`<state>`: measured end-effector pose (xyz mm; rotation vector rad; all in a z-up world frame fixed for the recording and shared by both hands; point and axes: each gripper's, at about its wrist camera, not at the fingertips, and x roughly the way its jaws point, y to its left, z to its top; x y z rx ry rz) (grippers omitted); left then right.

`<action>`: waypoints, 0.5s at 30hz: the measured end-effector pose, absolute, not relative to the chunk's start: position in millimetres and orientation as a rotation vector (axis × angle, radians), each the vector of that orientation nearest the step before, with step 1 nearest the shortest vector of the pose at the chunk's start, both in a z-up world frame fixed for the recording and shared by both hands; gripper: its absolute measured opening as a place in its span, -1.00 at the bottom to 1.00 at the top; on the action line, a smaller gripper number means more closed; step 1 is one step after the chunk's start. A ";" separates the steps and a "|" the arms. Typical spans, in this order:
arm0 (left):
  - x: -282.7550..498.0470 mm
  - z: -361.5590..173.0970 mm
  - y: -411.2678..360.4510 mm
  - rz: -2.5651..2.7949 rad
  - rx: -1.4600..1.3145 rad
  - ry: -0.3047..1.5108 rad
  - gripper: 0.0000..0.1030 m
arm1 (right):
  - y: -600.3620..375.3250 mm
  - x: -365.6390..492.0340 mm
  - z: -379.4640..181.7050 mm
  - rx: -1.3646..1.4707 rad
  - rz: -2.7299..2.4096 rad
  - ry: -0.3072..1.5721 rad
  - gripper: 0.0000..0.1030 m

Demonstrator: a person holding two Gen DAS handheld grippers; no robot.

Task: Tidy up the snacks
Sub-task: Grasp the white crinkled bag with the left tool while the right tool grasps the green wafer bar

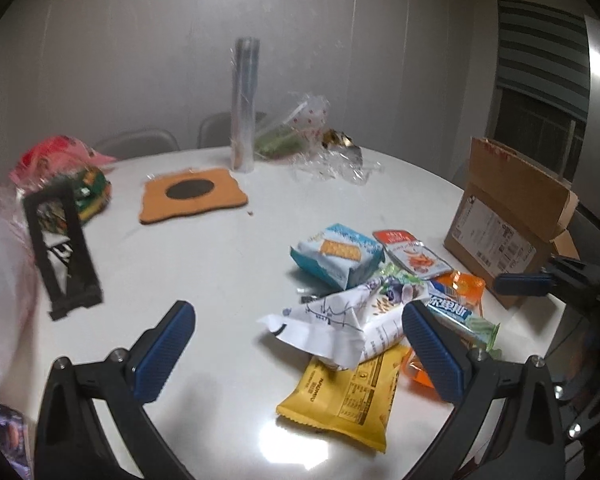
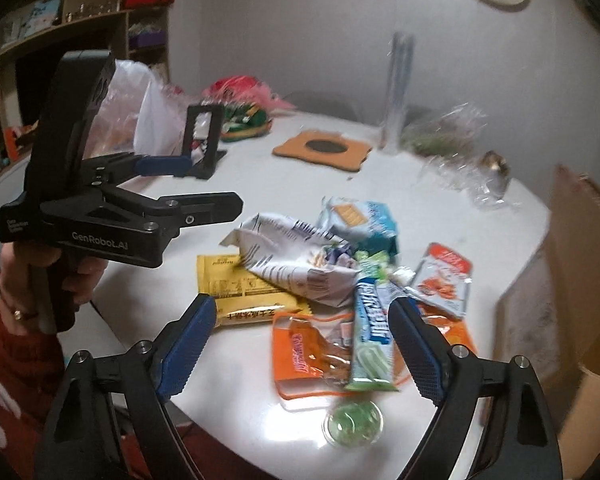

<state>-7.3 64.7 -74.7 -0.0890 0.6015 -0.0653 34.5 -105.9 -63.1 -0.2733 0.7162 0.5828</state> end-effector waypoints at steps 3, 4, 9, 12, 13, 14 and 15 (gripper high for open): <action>6.2 -85.6 63.7 -0.109 -0.096 0.636 0.99 | -107.0 42.6 -66.4 -0.282 0.560 0.733 0.65; 11.8 -88.8 62.2 -0.120 -0.098 0.653 0.99 | -109.1 46.6 -68.0 -0.280 0.547 0.740 0.65; 37.0 -95.5 53.9 -0.171 -0.112 0.713 0.98 | -122.9 65.1 -76.8 -0.243 0.527 0.784 0.65; 48.7 -86.7 47.4 -0.209 -0.023 0.725 0.98 | -128.3 71.5 -79.1 -0.228 0.540 0.810 0.65; 55.4 -84.7 46.0 -0.250 0.006 0.742 0.98 | -130.0 74.4 -79.5 -0.221 0.552 0.817 0.65; 62.4 -84.8 47.1 -0.292 0.020 0.764 0.98 | -131.4 76.1 -79.3 -0.215 0.564 0.822 0.65; 68.5 -86.0 47.7 -0.327 0.025 0.787 0.98 | -132.1 77.4 -78.9 -0.210 0.574 0.827 0.65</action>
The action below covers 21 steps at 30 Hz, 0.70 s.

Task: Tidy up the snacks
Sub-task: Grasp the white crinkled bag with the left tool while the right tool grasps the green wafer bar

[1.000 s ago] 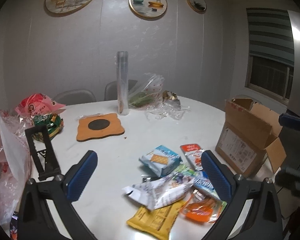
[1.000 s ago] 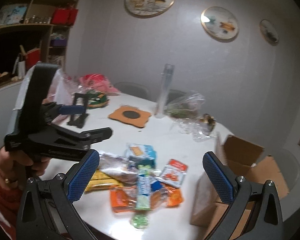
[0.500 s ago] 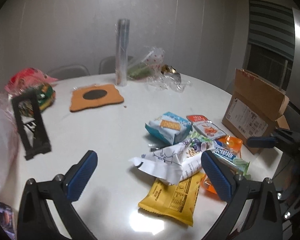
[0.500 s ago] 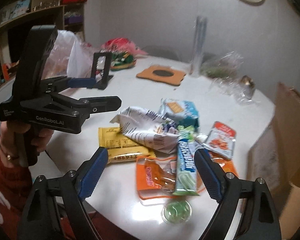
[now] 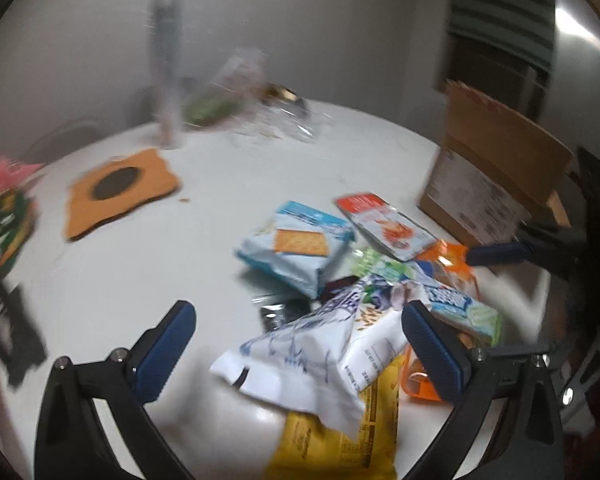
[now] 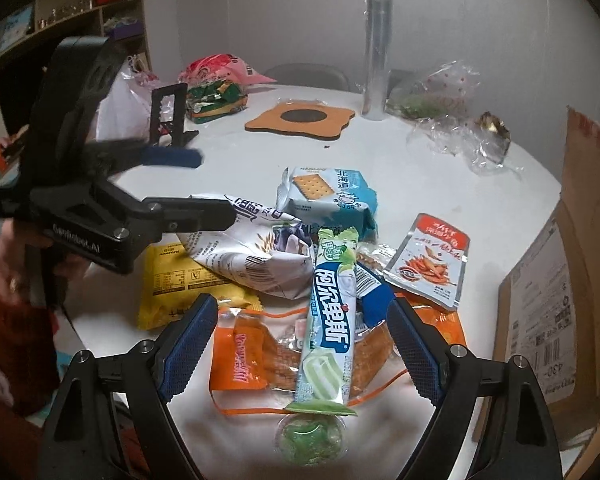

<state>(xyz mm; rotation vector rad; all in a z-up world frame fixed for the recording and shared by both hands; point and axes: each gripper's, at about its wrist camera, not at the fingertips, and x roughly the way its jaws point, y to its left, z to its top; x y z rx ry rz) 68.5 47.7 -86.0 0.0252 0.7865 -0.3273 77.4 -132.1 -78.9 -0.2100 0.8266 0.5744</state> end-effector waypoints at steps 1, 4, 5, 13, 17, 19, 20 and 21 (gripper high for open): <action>77.0 -89.0 48.9 -0.375 0.024 0.821 0.98 | -132.8 79.7 -78.6 -0.204 0.590 0.832 0.65; 92.1 -97.5 49.3 -0.468 0.010 0.900 0.92 | -134.1 82.9 -78.7 -0.202 0.619 0.843 0.65; 96.2 -100.4 46.9 -0.488 0.016 0.919 0.88 | -135.3 84.8 -80.0 -0.204 0.622 0.850 0.65; 113.4 -117.1 38.0 -0.622 -0.015 1.018 0.53 | -142.0 98.5 -97.8 -0.200 0.587 0.909 0.21; 111.8 -120.6 40.9 -0.666 -0.024 1.030 0.53 | -138.8 99.0 -106.3 -0.200 0.551 0.948 -0.14; 110.6 -120.2 40.3 -0.679 -0.009 1.033 0.54 | -136.4 98.5 -108.9 -0.208 0.531 0.951 -0.31; 110.7 -120.4 39.5 -0.685 -0.003 1.036 0.54 | -135.1 98.7 -109.2 -0.207 0.523 0.950 -0.33; 110.5 -121.1 37.1 -0.690 0.005 1.037 0.55 | -134.1 98.8 -109.1 -0.208 0.513 0.946 -0.37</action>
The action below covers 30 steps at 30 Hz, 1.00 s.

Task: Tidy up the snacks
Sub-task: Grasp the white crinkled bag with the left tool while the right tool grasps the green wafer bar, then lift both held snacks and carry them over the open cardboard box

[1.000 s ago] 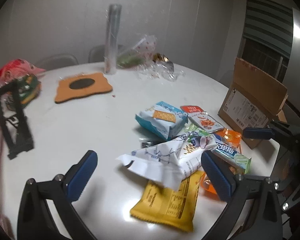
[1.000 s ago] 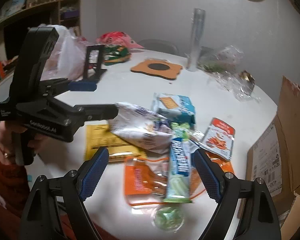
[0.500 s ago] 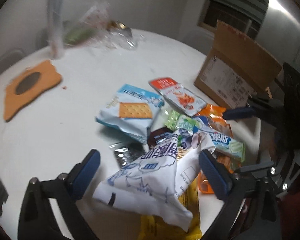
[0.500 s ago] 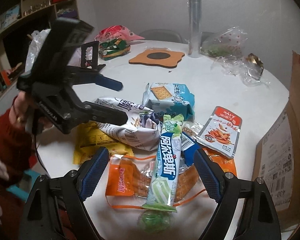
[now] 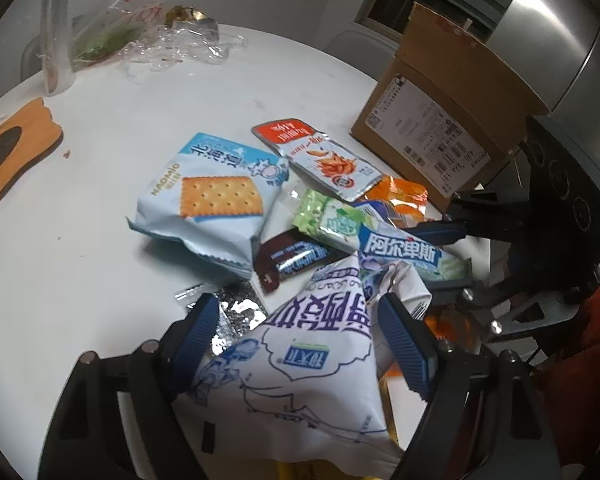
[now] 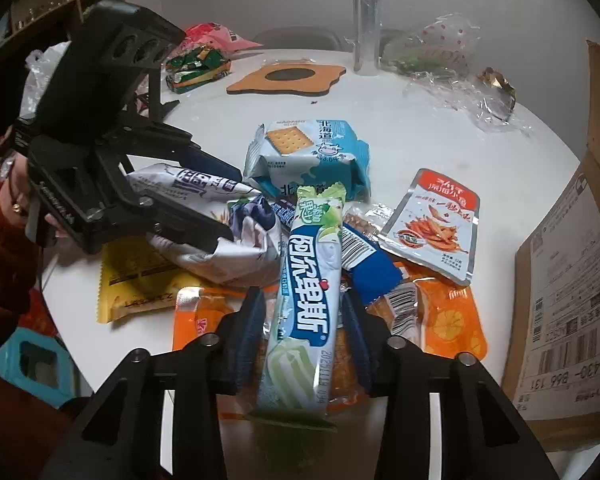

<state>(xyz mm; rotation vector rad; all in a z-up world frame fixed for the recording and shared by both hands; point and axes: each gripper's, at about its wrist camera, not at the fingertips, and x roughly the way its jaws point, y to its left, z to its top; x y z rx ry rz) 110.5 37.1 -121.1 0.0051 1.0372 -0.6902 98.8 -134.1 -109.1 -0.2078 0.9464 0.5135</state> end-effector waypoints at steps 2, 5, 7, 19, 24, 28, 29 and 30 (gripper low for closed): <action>107.5 -120.1 35.9 -0.697 0.024 1.042 0.57 | -131.3 100.0 -108.8 -0.219 0.480 0.946 -0.45; 102.3 -120.1 33.0 -0.716 0.053 1.046 0.64 | -127.3 99.0 -109.4 -0.238 0.447 0.942 -0.56; 98.6 -120.0 32.8 -0.719 0.062 1.041 0.64 | -126.9 98.1 -108.3 -0.229 0.434 0.943 -0.57; 87.5 -109.3 41.0 -0.704 -0.065 1.022 -0.53 | -128.6 95.1 -104.2 -0.168 0.393 0.965 -0.57; 87.1 -106.9 44.1 -0.673 -0.073 1.043 -0.53 | -129.6 94.5 -102.3 -0.143 0.392 0.968 -0.57; 85.0 -103.1 46.2 -0.647 -0.062 1.052 0.42 | -130.7 95.3 -99.3 -0.132 0.383 0.966 -0.57; 81.5 -99.3 47.0 -0.674 -0.064 1.042 0.43 | -130.7 95.0 -98.7 -0.132 0.382 0.966 -0.57; 78.6 -96.6 46.6 -0.703 -0.064 1.039 0.44 | -130.5 94.6 -98.1 -0.132 0.380 0.967 -0.57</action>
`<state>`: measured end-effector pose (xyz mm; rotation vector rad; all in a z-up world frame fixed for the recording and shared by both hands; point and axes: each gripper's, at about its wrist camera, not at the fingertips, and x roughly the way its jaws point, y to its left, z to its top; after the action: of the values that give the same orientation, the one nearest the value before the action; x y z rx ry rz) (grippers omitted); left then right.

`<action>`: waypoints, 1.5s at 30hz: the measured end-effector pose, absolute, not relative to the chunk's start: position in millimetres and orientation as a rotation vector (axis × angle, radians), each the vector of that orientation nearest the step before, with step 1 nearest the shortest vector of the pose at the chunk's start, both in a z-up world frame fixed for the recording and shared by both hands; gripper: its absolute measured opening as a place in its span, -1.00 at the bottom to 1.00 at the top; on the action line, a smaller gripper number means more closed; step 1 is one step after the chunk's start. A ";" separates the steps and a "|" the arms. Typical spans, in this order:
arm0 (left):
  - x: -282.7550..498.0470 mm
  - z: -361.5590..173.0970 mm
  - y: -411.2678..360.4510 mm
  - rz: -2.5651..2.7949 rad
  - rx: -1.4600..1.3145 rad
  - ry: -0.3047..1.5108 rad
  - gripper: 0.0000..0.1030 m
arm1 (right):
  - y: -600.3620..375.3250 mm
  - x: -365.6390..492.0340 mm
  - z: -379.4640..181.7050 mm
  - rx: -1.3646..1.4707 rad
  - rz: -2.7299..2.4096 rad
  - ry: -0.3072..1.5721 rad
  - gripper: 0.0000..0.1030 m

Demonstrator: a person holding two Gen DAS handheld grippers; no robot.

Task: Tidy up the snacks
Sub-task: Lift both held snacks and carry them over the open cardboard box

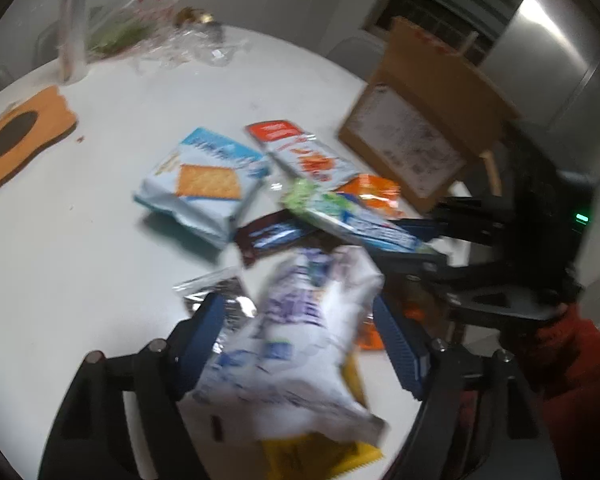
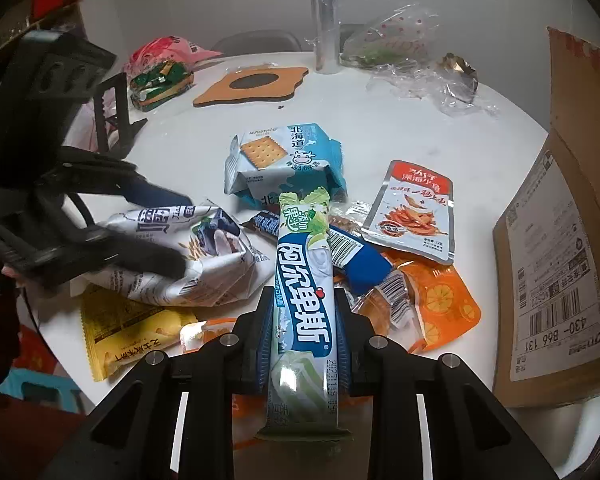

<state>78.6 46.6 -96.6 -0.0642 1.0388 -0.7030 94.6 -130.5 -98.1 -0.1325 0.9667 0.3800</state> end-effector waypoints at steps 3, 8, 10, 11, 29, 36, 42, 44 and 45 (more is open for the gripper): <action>68.5 -96.2 38.1 -0.715 0.040 1.031 0.63 | -131.1 93.6 -97.9 -0.131 0.378 0.970 -0.57; 66.6 -115.9 29.8 -0.609 0.128 1.050 0.63 | -130.5 94.8 -99.3 -0.133 0.380 0.981 -0.57; 65.3 -120.7 25.5 -0.565 0.173 1.042 0.55 | -128.9 95.0 -100.8 -0.140 0.381 0.986 -0.57; 64.1 -121.1 24.6 -0.556 0.183 1.030 0.48 | -128.2 95.0 -101.7 -0.141 0.383 0.989 -0.57; 52.4 -98.0 36.5 -0.454 0.163 0.938 -0.44 | -126.8 86.4 -78.6 -0.143 0.383 0.936 -0.57; 41.9 -88.2 49.4 -0.419 0.124 0.877 -0.45 | -119.4 85.5 -69.5 -0.158 0.397 0.922 -0.57; 33.5 -72.0 56.9 -0.393 0.109 0.827 -0.46 | -114.2 79.6 -57.1 -0.163 0.419 0.897 -0.57; 30.2 -65.3 57.5 -0.382 0.106 0.806 -0.46 | -113.8 76.5 -50.3 -0.160 0.430 0.883 -0.57; 27.9 -60.3 58.3 -0.378 0.100 0.793 -0.47 | -113.5 75.2 -47.0 -0.159 0.435 0.876 -0.57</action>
<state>27.9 58.3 -60.3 0.1004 0.7925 -0.3776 75.2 -113.5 -47.0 -0.1585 0.8764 0.4353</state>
